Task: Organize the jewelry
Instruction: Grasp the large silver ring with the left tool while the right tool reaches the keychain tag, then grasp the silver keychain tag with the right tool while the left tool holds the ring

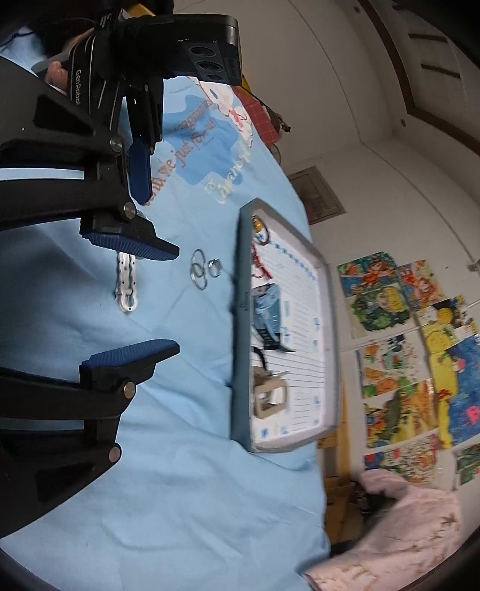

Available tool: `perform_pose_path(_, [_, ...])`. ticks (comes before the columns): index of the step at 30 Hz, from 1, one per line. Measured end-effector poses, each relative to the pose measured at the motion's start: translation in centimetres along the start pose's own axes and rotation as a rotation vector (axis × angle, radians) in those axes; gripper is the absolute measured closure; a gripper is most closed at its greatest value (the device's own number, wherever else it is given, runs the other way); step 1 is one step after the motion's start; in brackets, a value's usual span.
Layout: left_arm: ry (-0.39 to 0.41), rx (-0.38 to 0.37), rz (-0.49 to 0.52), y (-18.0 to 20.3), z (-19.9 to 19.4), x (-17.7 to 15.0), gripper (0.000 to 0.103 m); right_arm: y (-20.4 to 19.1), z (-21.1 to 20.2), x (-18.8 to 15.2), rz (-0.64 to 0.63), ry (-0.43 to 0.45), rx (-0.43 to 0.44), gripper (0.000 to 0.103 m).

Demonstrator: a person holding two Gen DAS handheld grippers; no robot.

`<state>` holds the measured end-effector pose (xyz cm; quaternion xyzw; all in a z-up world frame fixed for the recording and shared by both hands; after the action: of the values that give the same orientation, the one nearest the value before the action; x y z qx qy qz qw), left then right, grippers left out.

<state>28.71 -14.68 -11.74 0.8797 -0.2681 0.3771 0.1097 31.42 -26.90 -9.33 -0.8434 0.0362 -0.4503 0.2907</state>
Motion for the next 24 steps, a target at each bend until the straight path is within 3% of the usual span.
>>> perform_pose_path(2, [-0.007, -0.007, -0.013, -0.2, 0.3, -0.1, 0.072, 0.5, 0.7, -0.4, 0.023, -0.032, 0.008, 0.063])
perform_pose_path(5, [-0.013, -0.008, -0.023, -0.3, 0.7, 0.0, 0.072, 1.0, 1.6, -1.1, 0.05, -0.074, 0.014, 0.072])
perform_pose_path(14, [-0.058, 0.033, -0.059, -1.2, 2.0, 0.1, 0.094, 1.3, 1.9, -1.9, 0.062, -0.116, -0.012, 0.073])
perform_pose_path(20, [-0.032, 0.053, -0.062, -1.5, 1.5, -0.6, 0.098, 1.3, 1.7, -2.3, 0.059, -0.133, -0.022, 0.073])
perform_pose_path(24, [-0.004, 0.099, -0.062, -1.7, 0.7, -1.3, 0.098, 1.3, 1.6, -2.3, 0.052, -0.125, -0.03, 0.082])
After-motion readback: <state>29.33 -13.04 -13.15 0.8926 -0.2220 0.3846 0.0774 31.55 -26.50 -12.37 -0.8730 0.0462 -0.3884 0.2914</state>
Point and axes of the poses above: each gripper's, at about its wrist camera, not at the fingertips, and z roughly the way its jaws point, y to its right, x to its top, the point moved 9 cm from there along z, roughly the way its jaws point, and after that the axes turned 14 degrees about z, right-handed, at the moved point
